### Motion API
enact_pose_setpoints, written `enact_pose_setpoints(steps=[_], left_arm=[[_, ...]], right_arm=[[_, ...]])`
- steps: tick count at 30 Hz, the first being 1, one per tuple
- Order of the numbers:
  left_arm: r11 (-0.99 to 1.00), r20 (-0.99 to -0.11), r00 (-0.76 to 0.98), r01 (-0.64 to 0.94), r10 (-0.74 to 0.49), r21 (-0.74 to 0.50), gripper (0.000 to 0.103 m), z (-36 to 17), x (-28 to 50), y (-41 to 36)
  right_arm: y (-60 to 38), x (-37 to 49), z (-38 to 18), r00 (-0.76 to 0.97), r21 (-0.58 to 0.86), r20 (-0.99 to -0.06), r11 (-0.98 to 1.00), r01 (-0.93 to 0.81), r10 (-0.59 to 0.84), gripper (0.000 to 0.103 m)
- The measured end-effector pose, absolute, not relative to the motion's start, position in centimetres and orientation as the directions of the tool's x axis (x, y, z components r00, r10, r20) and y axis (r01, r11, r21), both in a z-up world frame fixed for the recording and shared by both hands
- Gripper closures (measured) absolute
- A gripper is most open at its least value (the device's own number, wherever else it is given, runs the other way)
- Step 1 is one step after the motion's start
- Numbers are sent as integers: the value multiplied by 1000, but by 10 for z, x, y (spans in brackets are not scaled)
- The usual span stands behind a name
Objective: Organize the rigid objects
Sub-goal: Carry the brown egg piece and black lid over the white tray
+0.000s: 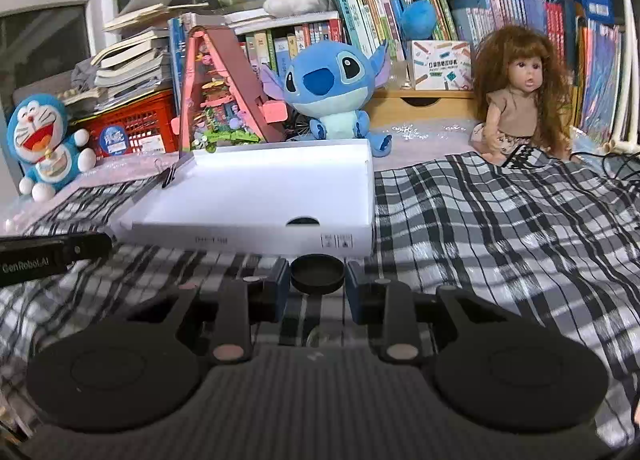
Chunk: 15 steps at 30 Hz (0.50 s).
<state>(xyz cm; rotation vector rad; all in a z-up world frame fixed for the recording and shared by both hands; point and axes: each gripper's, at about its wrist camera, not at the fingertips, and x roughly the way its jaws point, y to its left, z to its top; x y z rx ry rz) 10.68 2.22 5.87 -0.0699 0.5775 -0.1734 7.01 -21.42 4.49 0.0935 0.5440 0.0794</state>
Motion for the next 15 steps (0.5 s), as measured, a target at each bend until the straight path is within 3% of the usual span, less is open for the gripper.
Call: enact_pose_setpoints(steps=[8, 15], left_arm=[[975, -606, 766, 129, -213, -179, 81, 72, 181, 21], [976, -689, 698, 67, -195, -208, 81, 51, 234, 19]], right_arm=[[-213, 140, 67, 793, 178, -593, 983, -44, 142, 68], [-205, 192, 57, 733, 195, -665, 981, -12, 141, 68]])
